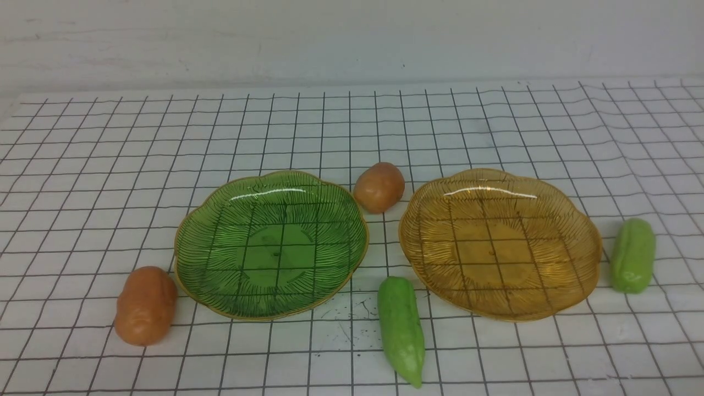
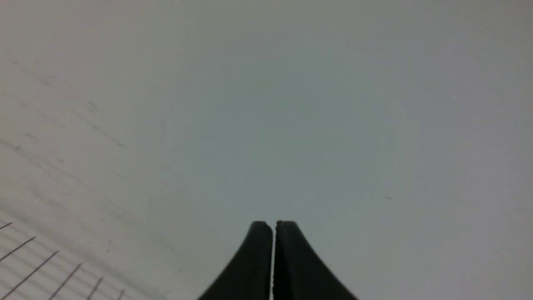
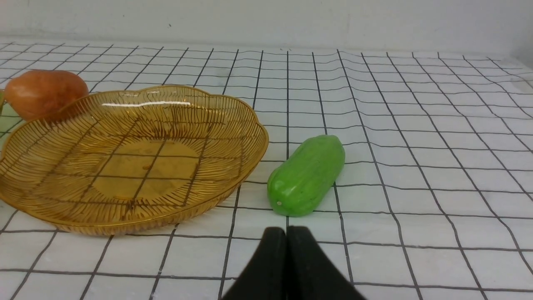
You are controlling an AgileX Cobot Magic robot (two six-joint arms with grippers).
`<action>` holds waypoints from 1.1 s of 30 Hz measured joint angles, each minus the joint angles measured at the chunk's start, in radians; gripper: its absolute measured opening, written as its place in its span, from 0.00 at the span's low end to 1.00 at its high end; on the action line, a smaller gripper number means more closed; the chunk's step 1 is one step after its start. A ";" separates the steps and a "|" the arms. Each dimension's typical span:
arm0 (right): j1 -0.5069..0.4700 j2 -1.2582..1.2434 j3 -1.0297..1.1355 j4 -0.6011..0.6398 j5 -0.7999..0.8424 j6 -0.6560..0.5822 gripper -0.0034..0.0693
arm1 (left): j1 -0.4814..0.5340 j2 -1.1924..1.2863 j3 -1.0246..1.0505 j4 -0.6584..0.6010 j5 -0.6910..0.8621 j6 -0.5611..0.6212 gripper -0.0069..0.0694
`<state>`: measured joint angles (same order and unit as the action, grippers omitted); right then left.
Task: Put different types of vegetables on the plate.
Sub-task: 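Put the potatoes from the left side into the left plate with the left gripper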
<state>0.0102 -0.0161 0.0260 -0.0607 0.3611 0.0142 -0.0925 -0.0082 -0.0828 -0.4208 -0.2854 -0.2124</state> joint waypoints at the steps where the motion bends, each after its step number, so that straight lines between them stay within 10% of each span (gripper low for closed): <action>1: 0.000 0.000 0.000 -0.008 0.001 0.000 0.03 | 0.000 0.012 -0.060 0.000 0.052 -0.001 0.08; 13: 0.000 0.000 -0.001 -0.035 0.006 -0.002 0.03 | 0.000 0.727 -0.803 0.202 1.147 0.150 0.08; 18: 0.000 0.000 0.002 0.061 -0.029 0.063 0.03 | 0.000 1.123 -0.843 0.325 1.195 0.153 0.08; 26: 0.001 0.000 0.004 0.617 -0.290 0.291 0.03 | 0.000 1.413 -0.913 0.351 1.194 0.148 0.08; 33: 0.001 0.000 0.004 0.668 -0.309 0.291 0.03 | 0.000 1.416 -0.922 0.414 1.141 0.155 0.10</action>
<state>0.0111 -0.0161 0.0299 0.6070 0.0524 0.3048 -0.0925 1.4079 -1.0045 -0.0070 0.8558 -0.0575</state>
